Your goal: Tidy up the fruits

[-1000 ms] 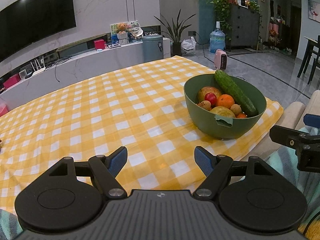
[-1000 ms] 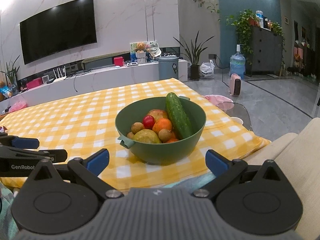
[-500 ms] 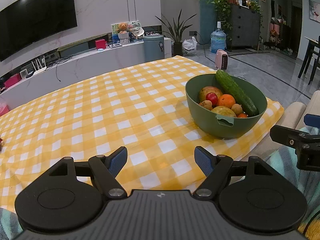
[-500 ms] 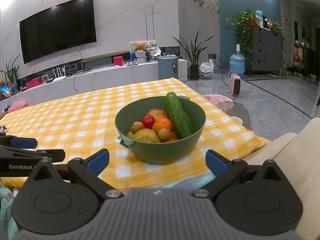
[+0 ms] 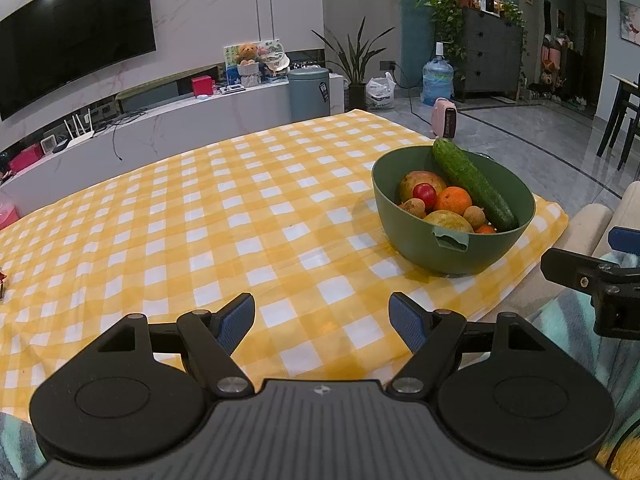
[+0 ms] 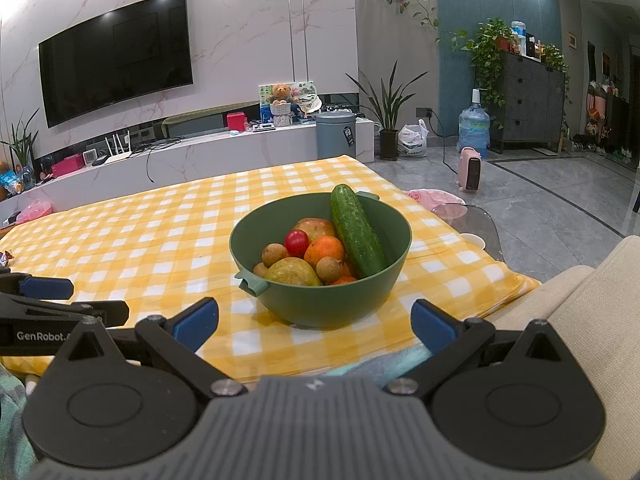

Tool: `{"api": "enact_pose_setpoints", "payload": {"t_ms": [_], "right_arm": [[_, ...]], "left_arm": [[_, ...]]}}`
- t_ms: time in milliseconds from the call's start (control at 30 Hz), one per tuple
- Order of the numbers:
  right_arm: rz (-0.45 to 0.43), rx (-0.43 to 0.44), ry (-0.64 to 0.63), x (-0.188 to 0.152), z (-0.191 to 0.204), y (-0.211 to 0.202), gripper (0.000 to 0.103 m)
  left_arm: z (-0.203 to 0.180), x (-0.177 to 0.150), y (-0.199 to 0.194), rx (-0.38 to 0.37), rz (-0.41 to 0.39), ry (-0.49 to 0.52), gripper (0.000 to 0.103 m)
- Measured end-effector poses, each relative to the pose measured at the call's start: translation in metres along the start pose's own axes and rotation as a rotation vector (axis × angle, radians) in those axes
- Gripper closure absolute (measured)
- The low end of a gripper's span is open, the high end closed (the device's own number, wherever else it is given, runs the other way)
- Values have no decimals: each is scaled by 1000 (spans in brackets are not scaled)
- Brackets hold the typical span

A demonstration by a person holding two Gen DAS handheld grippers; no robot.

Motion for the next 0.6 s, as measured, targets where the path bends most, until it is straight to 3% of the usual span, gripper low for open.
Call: {"api": "enact_pose_setpoints", "payload": {"t_ms": [600], "right_arm": [[1,-1,-1,0,0,0,4]], "left_arm": [[1,-1,-3,3,1,-4,14]]}}
Point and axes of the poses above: each gripper's, at about its wrist camera, not at the fingertips, and y roughly the way its jaws point, z to its left, x to its top, the point moved 3 cm from there along y, roughly the way its jaws point, and after that the axes turned 1 degree about x, right-handed, at the moved point
